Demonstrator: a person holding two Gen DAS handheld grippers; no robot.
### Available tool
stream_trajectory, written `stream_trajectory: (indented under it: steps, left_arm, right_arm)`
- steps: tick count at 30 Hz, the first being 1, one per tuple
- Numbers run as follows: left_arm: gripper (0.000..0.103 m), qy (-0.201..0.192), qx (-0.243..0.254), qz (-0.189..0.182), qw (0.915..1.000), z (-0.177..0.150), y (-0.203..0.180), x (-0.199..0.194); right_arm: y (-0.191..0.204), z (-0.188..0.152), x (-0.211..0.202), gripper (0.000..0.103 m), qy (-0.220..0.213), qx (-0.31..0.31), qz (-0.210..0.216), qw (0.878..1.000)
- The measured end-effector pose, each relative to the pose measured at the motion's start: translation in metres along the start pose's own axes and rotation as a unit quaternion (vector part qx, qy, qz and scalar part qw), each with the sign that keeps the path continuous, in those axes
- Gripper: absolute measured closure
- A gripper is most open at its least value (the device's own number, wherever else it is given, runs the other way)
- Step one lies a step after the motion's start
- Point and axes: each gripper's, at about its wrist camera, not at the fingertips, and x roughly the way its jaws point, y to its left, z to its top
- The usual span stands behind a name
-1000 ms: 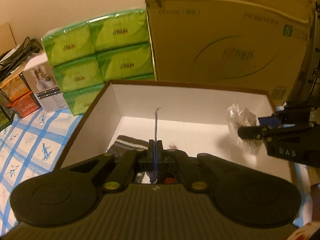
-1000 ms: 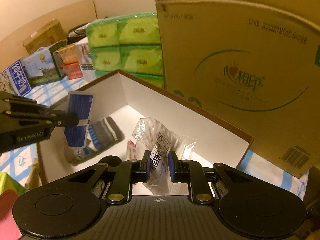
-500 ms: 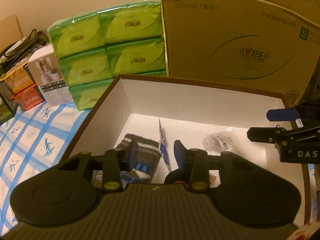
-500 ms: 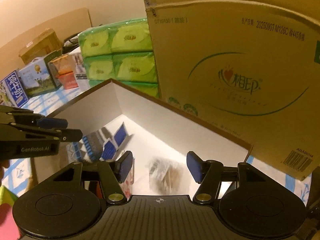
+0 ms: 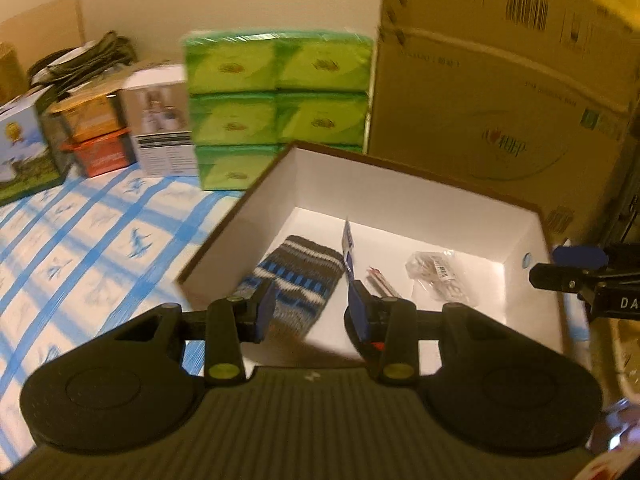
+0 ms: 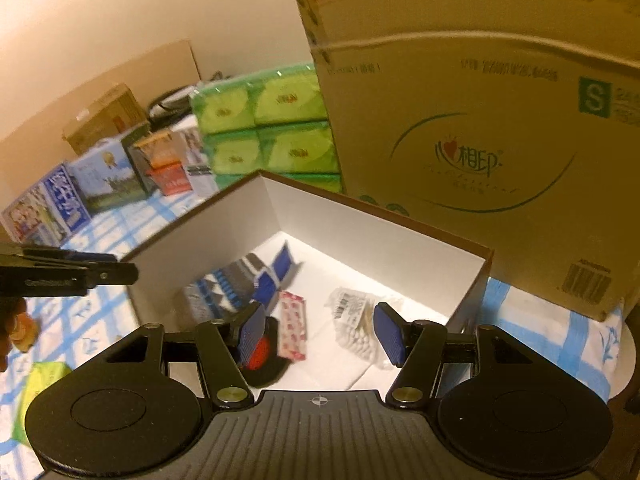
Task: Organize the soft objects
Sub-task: 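Move both open tools from the shoebox back over the bed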
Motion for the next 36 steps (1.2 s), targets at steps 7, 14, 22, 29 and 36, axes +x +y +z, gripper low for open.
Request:
stream_trajectory:
  steps: [7,14,22,29,36]
  left_arm:
    - [0.066,-0.031,-0.068,0.023,0.997,-0.037,0.042,-0.091]
    - [0.066,-0.049,-0.113,0.085,0.9888,-0.088,0.08,-0.18]
    - [0.066,-0.042,-0.154,0.145,0.9765,-0.152,0.111,-0.245]
    - [0.066,-0.026,-0.176,0.155,0.9718,-0.192,0.126,-0.255]
    - [0.067,-0.006,-0.176,0.15,0.9729,-0.203,0.146,-0.235]
  right_arm:
    - [0.022,-0.019,-0.054,0.043,-0.023,0.011,0.029,0.999]
    - [0.051,-0.042,-0.102,0.043,-0.031,0.011,0.065,0.997]
    - [0.1,-0.07,-0.13,0.043,-0.014,-0.007,0.113,0.993]
    - [0.155,-0.091,-0.117,0.043,0.026,-0.031,0.156,0.987]
    - [0.208,-0.089,-0.082,0.043,0.046,-0.086,0.167,0.981]
